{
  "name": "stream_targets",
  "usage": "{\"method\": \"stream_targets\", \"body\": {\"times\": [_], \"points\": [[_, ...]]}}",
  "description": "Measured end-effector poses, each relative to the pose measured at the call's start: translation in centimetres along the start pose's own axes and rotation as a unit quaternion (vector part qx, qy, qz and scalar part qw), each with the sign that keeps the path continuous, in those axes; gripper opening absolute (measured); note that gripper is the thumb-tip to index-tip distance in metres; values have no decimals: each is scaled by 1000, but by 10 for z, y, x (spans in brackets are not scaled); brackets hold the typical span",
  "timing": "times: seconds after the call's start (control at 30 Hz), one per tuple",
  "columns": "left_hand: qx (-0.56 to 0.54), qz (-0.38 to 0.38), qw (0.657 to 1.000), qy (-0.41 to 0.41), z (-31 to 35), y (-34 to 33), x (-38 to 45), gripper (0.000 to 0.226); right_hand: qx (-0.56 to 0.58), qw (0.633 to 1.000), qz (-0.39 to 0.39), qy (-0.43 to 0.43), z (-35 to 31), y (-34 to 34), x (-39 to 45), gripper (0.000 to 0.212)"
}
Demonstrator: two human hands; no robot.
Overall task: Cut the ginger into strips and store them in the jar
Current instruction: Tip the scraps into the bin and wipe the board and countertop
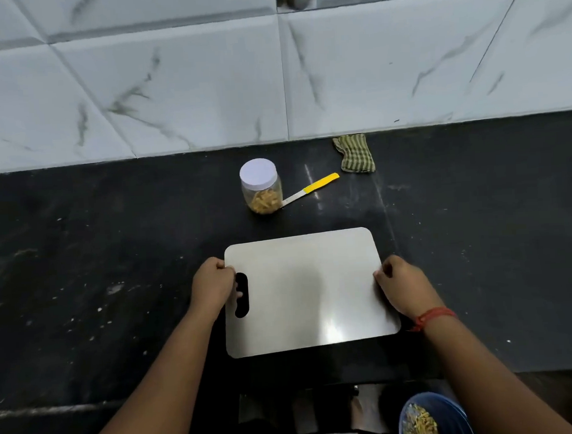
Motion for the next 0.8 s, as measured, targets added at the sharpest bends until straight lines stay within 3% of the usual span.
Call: {"method": "stream_targets", "body": {"times": [0.1, 0.2, 0.6, 0.8], "points": [[131, 2, 991, -42, 6, 1, 4, 10, -40, 999, -3, 15, -2, 2, 4, 20], [192, -8, 980, -61, 8, -1, 3, 11, -85, 996, -2, 24, -3, 3, 5, 20], [314, -12, 938, -145, 24, 2, 11, 15, -173, 984, 6, 31, -13, 3, 3, 20], [310, -24, 936, -164, 28, 2, 6, 14, -176, 984, 7, 22, -11, 0, 4, 20]]}}
Point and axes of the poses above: each hand's wrist, its own x-axis towards the middle knuckle, its own y-axis out of the back of the hand, z = x × y, the point moved 9 cm from there along x, towards the middle knuckle, and after that the axes turned 10 degrees about -y, right-handed, at the moved point
